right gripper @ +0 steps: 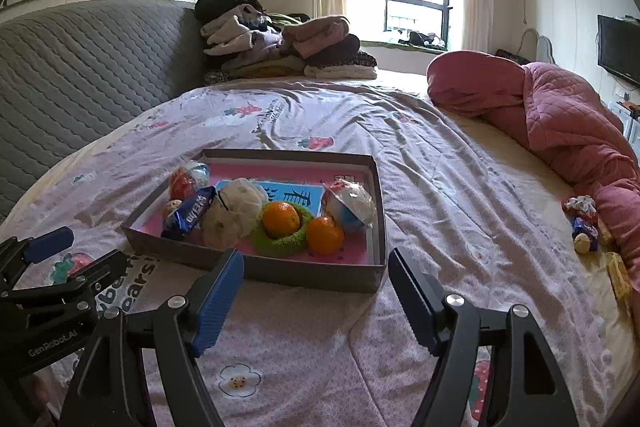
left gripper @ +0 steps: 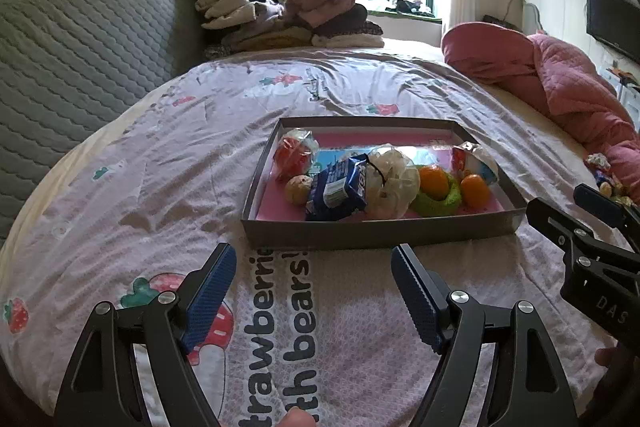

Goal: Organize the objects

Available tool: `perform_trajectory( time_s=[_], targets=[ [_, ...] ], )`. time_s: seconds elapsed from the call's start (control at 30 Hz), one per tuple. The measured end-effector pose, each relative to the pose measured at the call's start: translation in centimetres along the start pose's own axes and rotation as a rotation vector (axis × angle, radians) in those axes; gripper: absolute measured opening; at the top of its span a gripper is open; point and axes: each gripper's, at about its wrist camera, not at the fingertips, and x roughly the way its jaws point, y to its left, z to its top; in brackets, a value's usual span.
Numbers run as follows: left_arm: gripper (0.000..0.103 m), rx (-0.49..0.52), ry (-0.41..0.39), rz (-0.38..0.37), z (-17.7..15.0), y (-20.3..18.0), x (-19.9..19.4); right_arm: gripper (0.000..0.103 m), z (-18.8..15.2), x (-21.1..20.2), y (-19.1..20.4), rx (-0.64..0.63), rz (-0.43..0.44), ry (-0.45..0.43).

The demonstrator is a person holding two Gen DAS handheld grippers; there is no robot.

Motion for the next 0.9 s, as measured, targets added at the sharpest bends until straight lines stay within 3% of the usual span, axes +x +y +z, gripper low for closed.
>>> perform_trajectory(
  time_s=[0.9],
  targets=[
    [0.081, 0.001, 0.04, 0.012, -2.0, -0.2, 3.8, 0.074, -2.6, 3.4, -0.5, 0.012, 0.001, 0.054]
  ],
)
